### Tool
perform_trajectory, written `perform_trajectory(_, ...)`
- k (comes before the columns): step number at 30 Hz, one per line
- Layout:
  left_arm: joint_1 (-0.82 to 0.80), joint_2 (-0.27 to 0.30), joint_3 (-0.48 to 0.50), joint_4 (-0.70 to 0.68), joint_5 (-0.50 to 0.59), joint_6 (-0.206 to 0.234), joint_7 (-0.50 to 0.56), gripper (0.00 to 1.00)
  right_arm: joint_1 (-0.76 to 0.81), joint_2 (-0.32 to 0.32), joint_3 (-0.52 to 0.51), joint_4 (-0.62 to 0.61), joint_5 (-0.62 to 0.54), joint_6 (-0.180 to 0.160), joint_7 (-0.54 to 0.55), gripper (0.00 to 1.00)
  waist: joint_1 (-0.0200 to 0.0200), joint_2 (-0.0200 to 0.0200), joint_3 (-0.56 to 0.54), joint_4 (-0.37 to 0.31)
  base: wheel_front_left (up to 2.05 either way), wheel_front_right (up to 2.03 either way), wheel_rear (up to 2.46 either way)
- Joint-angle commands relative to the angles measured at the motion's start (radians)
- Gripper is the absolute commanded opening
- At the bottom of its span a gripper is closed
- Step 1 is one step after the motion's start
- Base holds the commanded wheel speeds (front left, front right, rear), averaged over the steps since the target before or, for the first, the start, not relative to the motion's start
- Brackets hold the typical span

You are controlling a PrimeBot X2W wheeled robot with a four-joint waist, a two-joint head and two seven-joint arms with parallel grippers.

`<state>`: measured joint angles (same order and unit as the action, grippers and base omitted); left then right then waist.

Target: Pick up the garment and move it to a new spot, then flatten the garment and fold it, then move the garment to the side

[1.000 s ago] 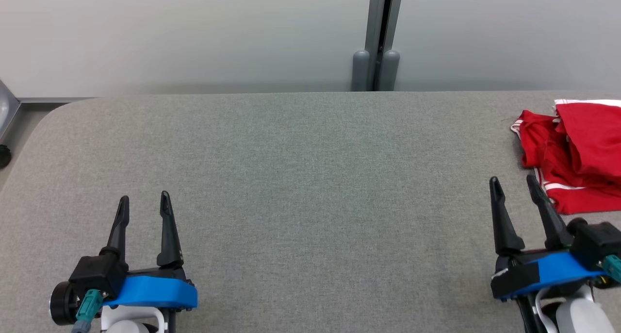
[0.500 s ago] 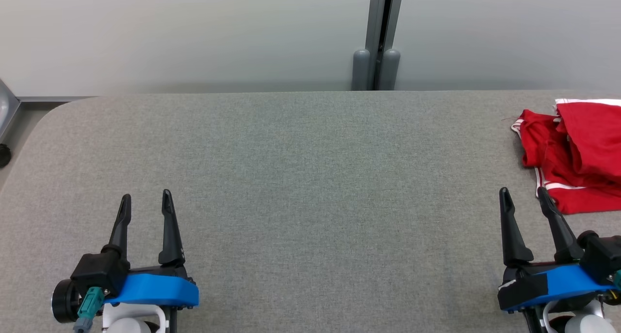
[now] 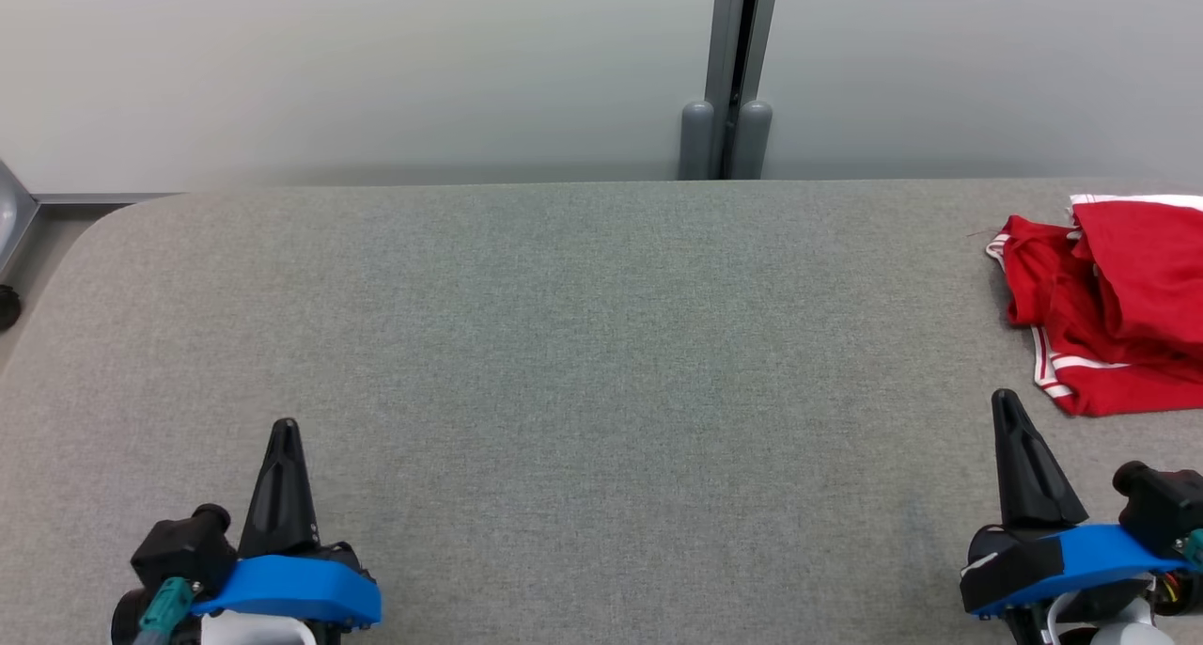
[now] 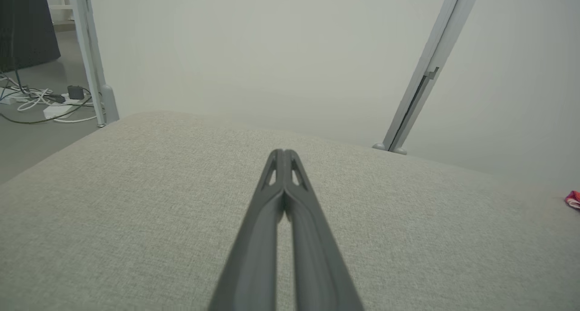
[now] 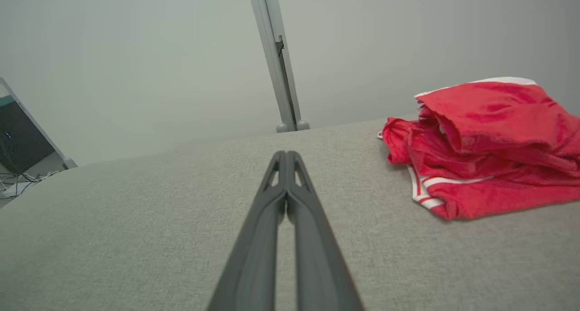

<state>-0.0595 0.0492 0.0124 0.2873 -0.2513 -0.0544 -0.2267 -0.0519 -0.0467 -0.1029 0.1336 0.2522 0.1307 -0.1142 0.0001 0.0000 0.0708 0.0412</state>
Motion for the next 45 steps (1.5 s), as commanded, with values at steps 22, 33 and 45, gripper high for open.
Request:
perform_trajectory(22, -0.029, 0.001, 0.028, -0.03, -0.402, -0.025, 0.094, 0.0, -0.022, -0.004, -0.003, 0.017, 0.404, 0.0, 0.065, 0.0, 0.0, 0.0, -0.012, -0.008, 0.0, 0.0, 0.0)
perform_trajectory(33, -0.034, 0.001, 0.04, -0.033, -0.559, -0.034, 0.135, 0.0, -0.03, -0.004, -0.004, 0.031, 0.56, 0.0, 0.092, 0.0, 0.0, 0.0, -0.019, -0.011, 0.0, 0.0, 0.0)
perform_trajectory(45, -0.039, 0.001, 0.053, -0.035, -0.711, -0.043, 0.174, 0.0, -0.037, -0.005, -0.006, 0.047, 0.712, 0.0, 0.119, 0.0, 0.0, 0.0, -0.025, -0.015, 0.0, 0.0, 0.0)
